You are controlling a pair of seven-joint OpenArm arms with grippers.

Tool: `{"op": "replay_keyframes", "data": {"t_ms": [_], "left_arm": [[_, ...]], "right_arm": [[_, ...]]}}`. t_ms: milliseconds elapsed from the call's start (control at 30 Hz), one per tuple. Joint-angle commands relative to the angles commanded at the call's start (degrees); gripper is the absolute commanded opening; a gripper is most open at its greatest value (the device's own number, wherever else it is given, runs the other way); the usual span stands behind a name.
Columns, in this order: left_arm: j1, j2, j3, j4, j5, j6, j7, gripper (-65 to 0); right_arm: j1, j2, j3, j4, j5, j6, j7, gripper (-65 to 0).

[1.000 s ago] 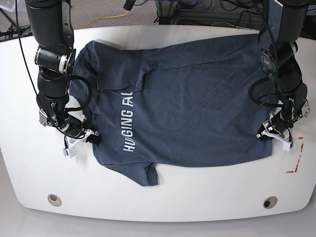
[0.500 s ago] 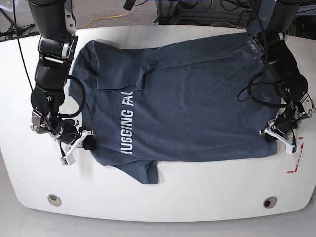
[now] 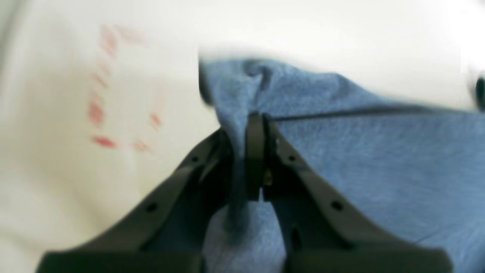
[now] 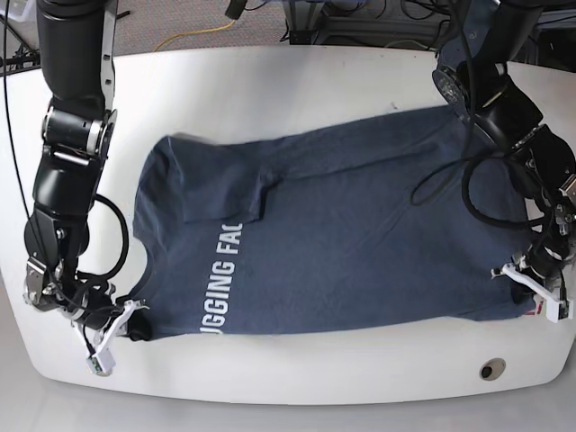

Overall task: Fold the T-shirt properly
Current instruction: 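Lift the shirt hem with both grippers and swing it up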

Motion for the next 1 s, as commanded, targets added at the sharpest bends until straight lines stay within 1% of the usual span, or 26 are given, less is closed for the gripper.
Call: {"op": "replay_keyframes", "data": {"t_ms": [133,200,267,333,400,433,533,600,667,733,800,900,967,1000], "left_arm": [[-5.01,0.0,0.0,5.54,0.0,0.0,4.48,-65.0],[-8.88,0.0,0.0,8.09,0.0,0.0,6.07,-65.0],[-11.96,-0.09,0.09,9.32,0.18,0.0,7.47,-65.0],[-17.05,-0.26,0.09,10.29,0.44,0.0,9.85,-65.0],[-21.27,-1.76,0.44,10.64,0.44,0.0,11.69,-65.0],[-23.21,-2.37,1.58,10.55,0.35,0.09,12.13,-65.0],[-26.02,-4.04,4.48,10.55,0.18,0.0,12.13,-65.0],[-26.37,-4.31,5.36,10.55,0.09,-0.09,12.13,-65.0],[-26.11,-4.48,5.36,10.64,-0.09,-0.18,12.13,-65.0],[-24.53,-4.57,5.27,11.34,-0.09,-1.32,12.04,-65.0],[-22.33,-4.4,5.19,11.34,-0.09,-2.37,12.04,-65.0],[-16.18,-4.22,5.1,11.34,-0.09,-3.16,11.96,-65.0],[-12.66,-4.13,4.92,12.13,-0.09,-4.4,11.87,-65.0],[-10.64,-4.13,4.92,13.19,-0.09,-5.1,11.87,-65.0]], "right_arm": [[6.59,0.09,-0.09,0.0,0.0,0.0,-2.99,-65.0],[11.43,0.09,-0.09,0.0,0.0,0.0,-5.01,-65.0],[14.42,0.09,-0.09,0.0,0.0,0.0,-6.68,-65.0],[19.43,0.09,-0.09,0.0,0.0,0.0,-9.23,-65.0],[23.38,0.09,-0.09,0.0,0.0,0.0,-11.34,-65.0],[24.82,0.09,-0.18,0.0,0.0,0.0,-12.4,-65.0],[24.82,0.09,-0.18,0.09,0.0,0.0,-15.56,-65.0],[24.82,0.18,-0.18,0.18,0.26,0.0,-18.37,-65.0],[24.82,0.18,0.0,2.2,0.35,0.0,-20.84,-65.0],[24.82,0.18,0.09,5.54,0.44,0.0,-22.59,-65.0],[24.44,0.18,0.26,9.14,0.44,0.0,-23.21,-65.0],[17.14,0.18,0.35,14.68,0.44,0.0,-23.47,-65.0],[11.78,0.18,0.88,18.2,0.44,0.0,-23.47,-65.0],[8.53,0.18,2.29,20.13,0.44,0.0,-23.47,-65.0]]}}
